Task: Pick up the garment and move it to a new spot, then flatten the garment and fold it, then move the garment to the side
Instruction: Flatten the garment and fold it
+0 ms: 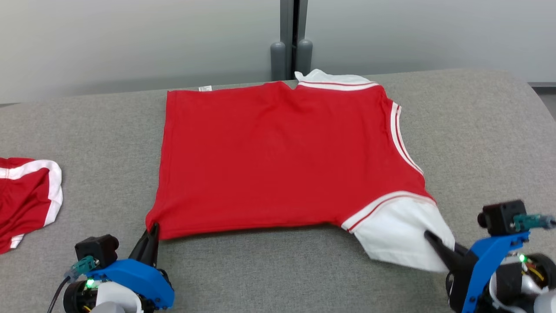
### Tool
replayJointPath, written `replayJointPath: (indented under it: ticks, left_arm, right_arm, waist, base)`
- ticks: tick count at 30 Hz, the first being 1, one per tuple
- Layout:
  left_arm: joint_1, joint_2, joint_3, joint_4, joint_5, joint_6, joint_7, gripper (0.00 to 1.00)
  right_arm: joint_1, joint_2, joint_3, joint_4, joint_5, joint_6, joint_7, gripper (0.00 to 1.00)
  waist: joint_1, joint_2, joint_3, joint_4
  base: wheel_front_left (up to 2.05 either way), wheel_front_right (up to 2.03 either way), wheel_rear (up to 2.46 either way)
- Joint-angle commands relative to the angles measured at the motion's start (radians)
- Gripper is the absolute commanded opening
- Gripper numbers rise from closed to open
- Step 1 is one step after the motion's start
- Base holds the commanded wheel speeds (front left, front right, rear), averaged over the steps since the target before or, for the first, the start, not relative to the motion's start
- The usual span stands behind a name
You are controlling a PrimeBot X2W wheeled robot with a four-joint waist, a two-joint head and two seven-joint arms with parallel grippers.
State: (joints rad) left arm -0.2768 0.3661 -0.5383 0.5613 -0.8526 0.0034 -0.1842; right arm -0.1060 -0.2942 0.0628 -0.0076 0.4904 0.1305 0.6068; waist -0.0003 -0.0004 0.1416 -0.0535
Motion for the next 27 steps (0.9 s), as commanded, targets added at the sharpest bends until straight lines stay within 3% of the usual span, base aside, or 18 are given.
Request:
replayJointPath:
  ticks: [1,6,13,19,27]
  left_arm:
    - [0.045,0.014,0.001,-0.043,-0.007,0.028,0.012,0.00]
    - [0.151,0.059,-0.004,-0.173,-0.005,0.111,0.060,0.00]
    - [0.261,0.135,0.003,-0.353,-0.023,0.191,0.139,0.00]
    - [0.249,0.162,0.001,-0.435,-0.019,0.211,0.181,0.00]
    - [0.131,0.166,-0.009,-0.471,-0.049,0.181,0.299,0.00]
  right_arm:
    - [0.081,0.053,-0.034,-0.067,-0.016,0.000,0.037,0.00]
    - [0.254,0.162,-0.103,-0.243,-0.071,0.000,0.140,0.00]
    - [0.336,0.211,-0.133,-0.331,-0.124,0.000,0.220,0.00]
    - [0.270,0.206,-0.118,-0.331,-0.121,0.000,0.223,0.00]
    - [0.055,0.125,-0.071,-0.247,-0.108,0.000,0.215,0.00]
  waist:
    - [0.0003,0.0004,-0.012,0.005]
    - [0.0003,0.0004,-0.029,0.011]
    - [0.0003,0.0004,-0.029,0.004]
    - [0.0003,0.0004,-0.015,0.005]
    - [0.0003,0.0004,0.011,0.008]
  base:
    - [0.00,0.00,0.00]
    - [0.00,0.00,0.00]
    - [0.00,0.00,0.00]
    - [0.00,0.00,0.00]
    - [0.00,0.00,0.00]
